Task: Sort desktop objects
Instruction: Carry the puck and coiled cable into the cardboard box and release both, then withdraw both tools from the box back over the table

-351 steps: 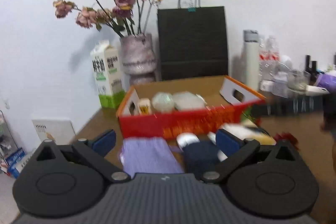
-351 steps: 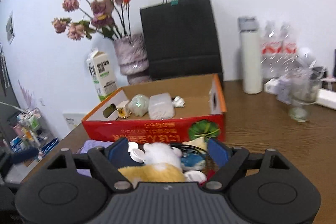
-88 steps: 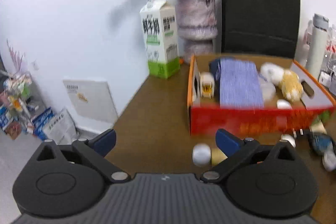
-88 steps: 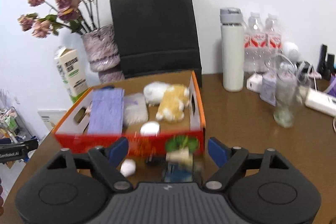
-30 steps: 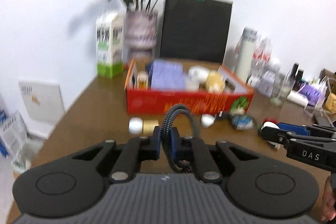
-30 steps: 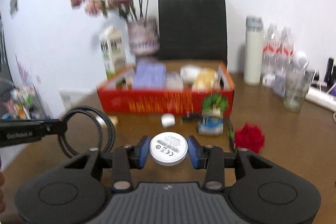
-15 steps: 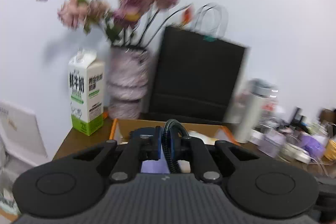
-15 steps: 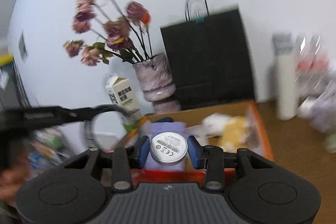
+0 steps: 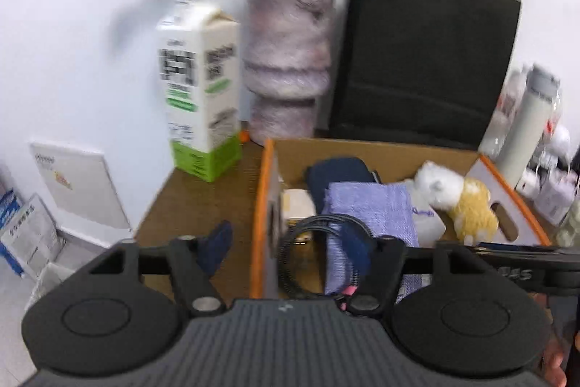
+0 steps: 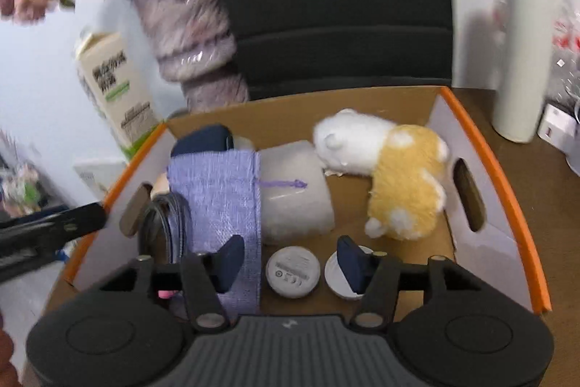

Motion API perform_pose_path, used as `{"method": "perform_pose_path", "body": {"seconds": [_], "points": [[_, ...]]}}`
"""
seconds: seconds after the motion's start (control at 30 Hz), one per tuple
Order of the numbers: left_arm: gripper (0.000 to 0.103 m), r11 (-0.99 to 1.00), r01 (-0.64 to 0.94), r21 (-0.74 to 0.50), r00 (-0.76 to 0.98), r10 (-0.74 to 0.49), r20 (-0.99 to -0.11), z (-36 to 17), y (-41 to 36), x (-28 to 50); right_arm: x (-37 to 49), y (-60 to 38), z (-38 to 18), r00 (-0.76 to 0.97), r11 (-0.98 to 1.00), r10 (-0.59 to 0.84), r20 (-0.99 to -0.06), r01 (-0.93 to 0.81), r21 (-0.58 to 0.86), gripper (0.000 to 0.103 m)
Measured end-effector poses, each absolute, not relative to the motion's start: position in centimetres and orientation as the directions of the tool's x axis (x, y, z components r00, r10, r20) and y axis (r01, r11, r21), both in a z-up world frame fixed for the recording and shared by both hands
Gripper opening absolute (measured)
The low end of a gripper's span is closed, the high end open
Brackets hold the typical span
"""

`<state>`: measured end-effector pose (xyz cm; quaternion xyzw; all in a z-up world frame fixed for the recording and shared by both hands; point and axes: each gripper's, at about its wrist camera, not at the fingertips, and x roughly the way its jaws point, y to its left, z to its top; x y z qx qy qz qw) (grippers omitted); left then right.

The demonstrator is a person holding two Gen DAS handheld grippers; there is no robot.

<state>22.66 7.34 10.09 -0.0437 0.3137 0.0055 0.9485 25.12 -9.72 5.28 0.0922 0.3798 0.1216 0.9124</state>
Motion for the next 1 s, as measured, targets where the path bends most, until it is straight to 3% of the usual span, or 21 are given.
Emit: {"method": "perform_pose_path", "body": {"seconds": [0.07, 0.23, 0.33, 0.43, 0.67, 1.0], "points": [[0.085, 0.995, -0.059, -0.083, 0.807, -0.002, -0.590, 10.5, 8.1, 21.3, 23.8, -11.0, 6.0, 0.706, 0.945, 0.306, -0.639, -0.147, 0.291, 0.070], [0.095, 0.996, -0.072, -0.055, 0.800, 0.025, -0.600, 9.6, 8.5, 16.2, 18.2, -14.4, 7.8, 0.787, 0.966, 0.234, -0.571, -0.120, 0.230, 0.081], [0.097, 0.993, -0.113, 0.047, 0.801, 0.119, -0.587, 7.7, 6.8, 12.8, 14.4, -15.9, 7.5, 0.812, 0.976, 0.201, -0.549, -0.121, 0.179, 0.086], [0.098, 0.995, -0.083, 0.057, 0.795, 0.100, -0.598, 5.8, 5.1, 9.4, 10.9, -16.3, 5.9, 0.814, 0.991, 0.129, -0.567, -0.079, 0.112, 0.087], [0.100, 1.000, -0.016, -0.021, 0.743, -0.002, -0.670, 2.1, 2.6, 3.5, 2.8, -15.4, 2.2, 0.780, 0.986, 0.165, -0.604, -0.150, 0.075, 0.087], [0.101, 1.000, -0.005, 0.015, 0.727, 0.014, -0.687, 0.2, 1.5, 0.6, -1.6, -14.9, -0.7, 0.757, 0.986, 0.157, -0.634, -0.152, 0.062, 0.087]]}}
